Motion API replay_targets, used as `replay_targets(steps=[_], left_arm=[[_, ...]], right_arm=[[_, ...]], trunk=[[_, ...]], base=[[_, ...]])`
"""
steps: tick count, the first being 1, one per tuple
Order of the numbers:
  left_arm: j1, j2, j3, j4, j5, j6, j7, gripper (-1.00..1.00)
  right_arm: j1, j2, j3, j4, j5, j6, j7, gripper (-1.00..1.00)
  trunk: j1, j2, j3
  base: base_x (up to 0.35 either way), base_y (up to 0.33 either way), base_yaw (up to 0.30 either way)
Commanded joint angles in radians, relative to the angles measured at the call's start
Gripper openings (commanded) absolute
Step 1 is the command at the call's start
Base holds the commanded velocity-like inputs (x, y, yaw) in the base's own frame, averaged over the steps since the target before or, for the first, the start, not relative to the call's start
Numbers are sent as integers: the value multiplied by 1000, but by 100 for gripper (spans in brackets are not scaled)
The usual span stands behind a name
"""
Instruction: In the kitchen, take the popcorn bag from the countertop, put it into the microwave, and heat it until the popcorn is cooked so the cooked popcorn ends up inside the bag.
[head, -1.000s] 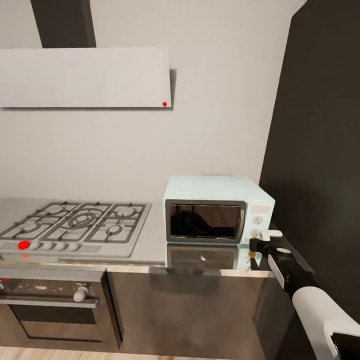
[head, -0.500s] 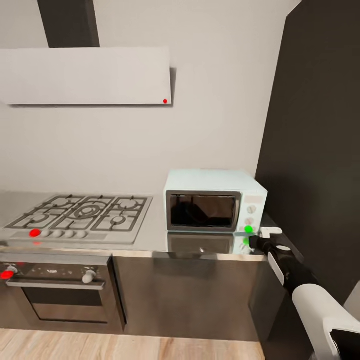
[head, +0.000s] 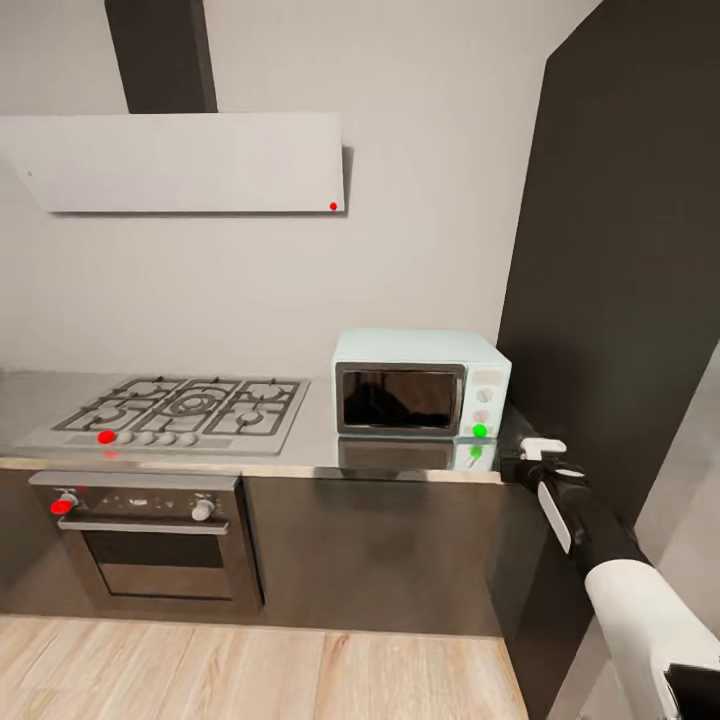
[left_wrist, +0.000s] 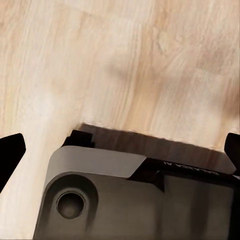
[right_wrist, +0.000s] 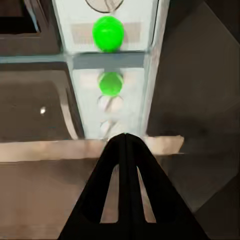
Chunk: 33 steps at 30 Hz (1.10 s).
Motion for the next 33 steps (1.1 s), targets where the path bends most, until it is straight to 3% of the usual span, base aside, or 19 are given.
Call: replay_targets(steps=[1, 3, 5, 9, 13, 16, 19, 22, 33], left_arm=[[-1, 0, -9, 1, 10, -4, -2, 100], [0, 0, -9, 1, 9, -5, -2, 100], [-1, 0, -9, 1, 8, -5, -3, 100], [0, 4, -9, 1, 9, -5, -3, 100], [-1, 6, -9, 1, 8, -5, -3, 100], [-1, 6, -9, 1, 9, -5, -3, 100], [-1, 6, -9, 1, 10, -5, -3, 100], [-1, 6, -9, 1, 10, -5, -3, 100], [-1, 7, -8, 1, 9, -5, -3, 100]], right_arm=[[-1, -2, -3, 35, 2, 5, 6, -100], [-8, -22, -3, 98, 6, -1, 7, -100], [4, -25, -2, 114, 4, -2, 6, -100], [123, -25, -2, 213, 3, -67, -1, -100], [148, -26, 5, 599, 5, -319, -4, -100], [151, -21, 9, 754, 21, -444, -4, -100], [238, -12, 9, 774, 33, -461, -5, -100], [403, 2, 9, 777, 42, -467, -7, -100], [545, 28, 9, 777, 46, -470, -13, -100]], trunk=[[-1, -1, -1], [-1, -1, -1], [-1, -1, -1], [-1, -1, -1], [-1, -1, -1], [-1, -1, -1], [-1, -1, -1], [-1, -1, -1], [-1, -1, -1]], base=[[-345, 0, 0], [-345, 0, 0], [-317, 0, 0], [-76, 0, 0], [-4, 0, 0], [0, 0, 0], [0, 0, 0], [0, 0, 0], [0, 0, 0]])
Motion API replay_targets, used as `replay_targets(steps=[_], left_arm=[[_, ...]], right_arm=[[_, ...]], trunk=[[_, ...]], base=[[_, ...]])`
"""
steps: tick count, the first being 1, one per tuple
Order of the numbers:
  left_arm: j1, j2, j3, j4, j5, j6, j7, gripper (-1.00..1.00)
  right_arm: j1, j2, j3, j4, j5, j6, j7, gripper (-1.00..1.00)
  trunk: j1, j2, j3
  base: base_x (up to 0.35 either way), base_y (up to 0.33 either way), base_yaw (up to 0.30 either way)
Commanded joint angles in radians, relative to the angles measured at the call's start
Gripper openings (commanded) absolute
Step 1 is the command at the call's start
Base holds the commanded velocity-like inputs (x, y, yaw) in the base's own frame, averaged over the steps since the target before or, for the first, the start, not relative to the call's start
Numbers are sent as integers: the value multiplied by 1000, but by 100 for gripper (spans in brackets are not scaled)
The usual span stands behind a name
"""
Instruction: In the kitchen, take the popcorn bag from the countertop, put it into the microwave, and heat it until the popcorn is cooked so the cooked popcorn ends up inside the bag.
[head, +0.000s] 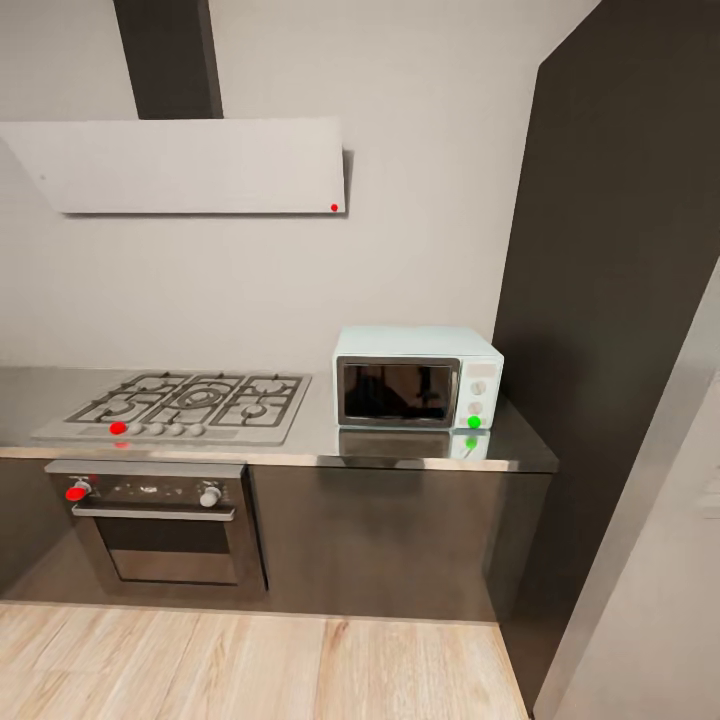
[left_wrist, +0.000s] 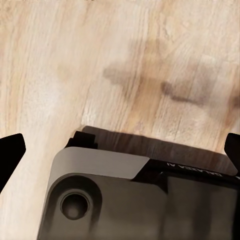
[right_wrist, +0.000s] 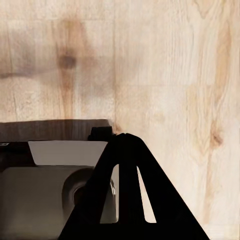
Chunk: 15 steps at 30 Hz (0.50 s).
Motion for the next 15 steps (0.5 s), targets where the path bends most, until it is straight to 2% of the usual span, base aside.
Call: replay_targets(steps=[1, 9, 10, 15], left_arm=[[-1, 0, -8, 1, 8, -4, -2, 100], [-1, 0, -10, 0, 3, -4, -2, 100], [-1, 0, -10, 0, 3, -4, -2, 100], [-1, 0, -10, 0, 3, -4, -2, 100]], right_arm=[[0, 0, -8, 3, 6, -6, 3, -100], [2, -1, -11, 3, 0, -27, -1, -100], [2, 91, -15, 2, 2, -30, -17, -100], [2, 91, -15, 2, 2, -30, -17, -100]], trunk=[[0, -1, -1], [0, -1, -1], [0, -1, -1], [0, -1, -1]], base=[[0, 0, 0], [0, 0, 0], [0, 0, 0], [0, 0, 0]])
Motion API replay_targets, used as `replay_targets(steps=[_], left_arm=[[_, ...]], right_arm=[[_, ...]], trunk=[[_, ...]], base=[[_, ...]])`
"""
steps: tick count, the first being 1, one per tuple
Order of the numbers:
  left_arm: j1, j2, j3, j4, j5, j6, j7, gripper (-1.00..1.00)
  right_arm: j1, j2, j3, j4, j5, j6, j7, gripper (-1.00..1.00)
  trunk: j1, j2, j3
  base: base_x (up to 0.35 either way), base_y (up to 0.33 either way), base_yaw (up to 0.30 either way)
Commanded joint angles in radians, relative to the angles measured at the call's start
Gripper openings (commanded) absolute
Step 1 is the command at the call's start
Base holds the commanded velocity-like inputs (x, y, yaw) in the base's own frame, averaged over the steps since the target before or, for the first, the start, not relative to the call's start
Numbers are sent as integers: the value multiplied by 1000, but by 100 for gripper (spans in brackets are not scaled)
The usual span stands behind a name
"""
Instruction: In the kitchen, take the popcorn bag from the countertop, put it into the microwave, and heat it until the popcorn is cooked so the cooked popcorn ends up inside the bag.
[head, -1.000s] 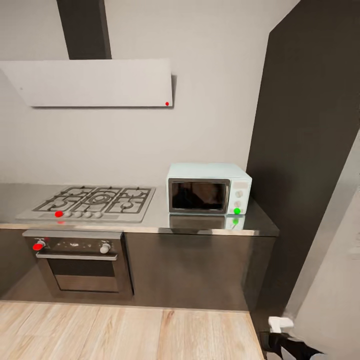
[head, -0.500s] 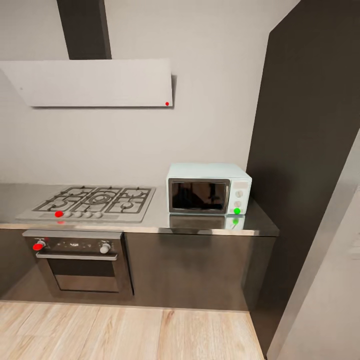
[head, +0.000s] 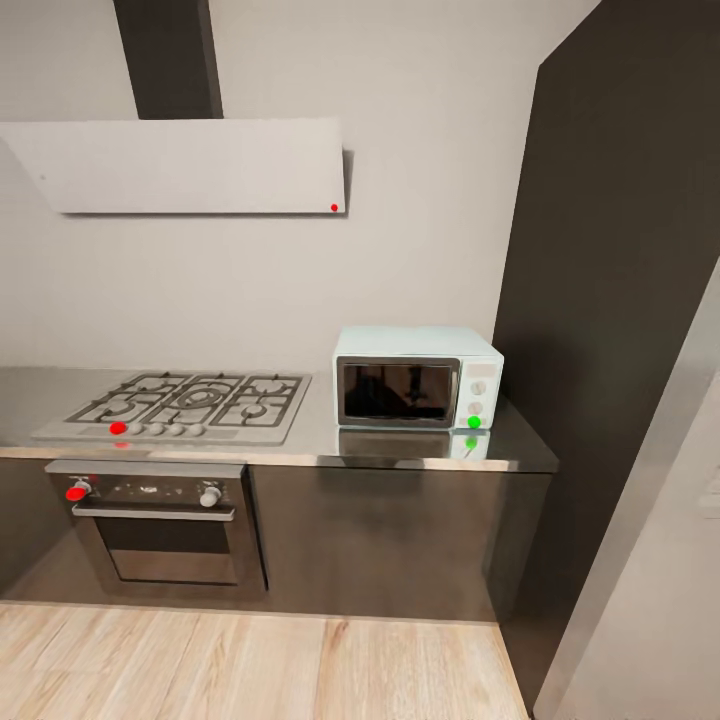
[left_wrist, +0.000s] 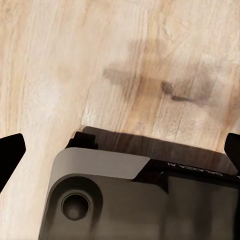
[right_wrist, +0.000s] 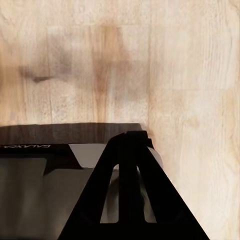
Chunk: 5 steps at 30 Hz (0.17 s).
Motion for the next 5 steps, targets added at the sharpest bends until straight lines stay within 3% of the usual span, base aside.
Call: replay_targets(steps=[1, 5], left_arm=[[-1, 0, -8, 2, 10, -4, -2, 100], [-1, 1, -9, 2, 11, -4, -2, 100]], right_arm=[[-1, 0, -8, 3, 5, -6, 3, -100], [-1, 0, -8, 3, 5, -6, 3, -100]], trunk=[[0, -1, -1], [0, -1, -1]], base=[[0, 0, 0], [0, 0, 0]])
